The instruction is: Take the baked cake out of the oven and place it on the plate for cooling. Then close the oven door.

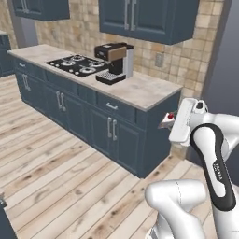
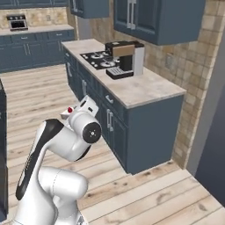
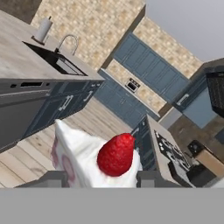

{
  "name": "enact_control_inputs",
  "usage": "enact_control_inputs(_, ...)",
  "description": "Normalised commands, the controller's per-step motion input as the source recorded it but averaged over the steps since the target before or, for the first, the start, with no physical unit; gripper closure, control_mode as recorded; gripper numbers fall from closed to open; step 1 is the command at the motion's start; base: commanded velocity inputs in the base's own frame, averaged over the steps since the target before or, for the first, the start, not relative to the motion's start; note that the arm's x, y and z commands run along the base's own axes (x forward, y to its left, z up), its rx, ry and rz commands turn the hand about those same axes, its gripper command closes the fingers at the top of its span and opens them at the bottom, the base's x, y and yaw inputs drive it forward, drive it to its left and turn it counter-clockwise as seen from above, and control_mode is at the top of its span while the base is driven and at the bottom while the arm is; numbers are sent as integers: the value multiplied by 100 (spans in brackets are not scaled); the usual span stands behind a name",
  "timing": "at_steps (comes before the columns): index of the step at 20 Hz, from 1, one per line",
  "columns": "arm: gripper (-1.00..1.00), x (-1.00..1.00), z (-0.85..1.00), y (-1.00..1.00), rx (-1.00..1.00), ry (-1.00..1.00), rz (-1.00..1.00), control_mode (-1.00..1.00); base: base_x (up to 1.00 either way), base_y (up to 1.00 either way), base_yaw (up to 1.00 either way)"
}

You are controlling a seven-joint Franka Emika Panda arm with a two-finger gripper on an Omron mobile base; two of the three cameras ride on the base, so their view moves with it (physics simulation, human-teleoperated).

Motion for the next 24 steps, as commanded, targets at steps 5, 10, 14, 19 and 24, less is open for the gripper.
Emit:
enact_control_inputs(5,100,0,0,0,0,0,0,100,0,45,25)
enact_control_inputs(10,100,0,0,0,0,0,0,100,0,60,22)
enact_control_inputs(14,100,0,0,0,0,0,0,100,0,73,19)
enact_control_inputs(19,100,0,0,0,0,0,0,100,0,77,19)
enact_control_inputs(24,100,0,0,0,0,0,0,100,0,78,20)
